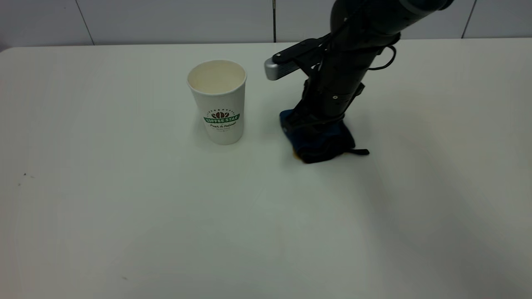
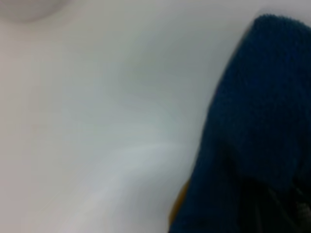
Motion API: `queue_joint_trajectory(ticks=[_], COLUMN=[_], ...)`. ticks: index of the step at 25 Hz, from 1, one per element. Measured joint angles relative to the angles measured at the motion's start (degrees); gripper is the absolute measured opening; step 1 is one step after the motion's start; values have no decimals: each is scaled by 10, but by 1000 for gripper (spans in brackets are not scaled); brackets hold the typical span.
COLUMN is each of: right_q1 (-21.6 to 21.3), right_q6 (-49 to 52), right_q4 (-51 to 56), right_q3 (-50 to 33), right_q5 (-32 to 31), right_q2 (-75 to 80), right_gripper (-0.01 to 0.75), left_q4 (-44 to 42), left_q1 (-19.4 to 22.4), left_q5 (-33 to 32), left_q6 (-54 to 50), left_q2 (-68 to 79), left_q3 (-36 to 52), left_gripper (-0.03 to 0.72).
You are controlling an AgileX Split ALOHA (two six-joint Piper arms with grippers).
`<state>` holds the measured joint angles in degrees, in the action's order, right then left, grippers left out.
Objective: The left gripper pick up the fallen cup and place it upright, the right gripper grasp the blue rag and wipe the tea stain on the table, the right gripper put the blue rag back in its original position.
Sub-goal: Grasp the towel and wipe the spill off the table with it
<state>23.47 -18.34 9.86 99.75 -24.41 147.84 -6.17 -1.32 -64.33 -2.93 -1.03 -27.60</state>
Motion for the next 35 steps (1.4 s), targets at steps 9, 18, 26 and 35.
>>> queue_joint_trajectory(ticks=[9,18,26,35], right_q1=[6,-57,-5,-138], right_q6=[-81,190,10,109], right_q4=[27,-248,-16,-106], right_q3=[12,14,14,14], right_q5=[-215,-63,-127,-171], right_q2=[0,1,1,-2], right_gripper=[59,59,59,59], left_q4=[0,0,0,0], left_q1=[0,0,0,0], left_q5=[0,0,0,0], left_q6=[0,0,0,0], left_q2=[0,0,0,0], left_q3=[0,0,0,0], left_gripper=[458,458,458,458])
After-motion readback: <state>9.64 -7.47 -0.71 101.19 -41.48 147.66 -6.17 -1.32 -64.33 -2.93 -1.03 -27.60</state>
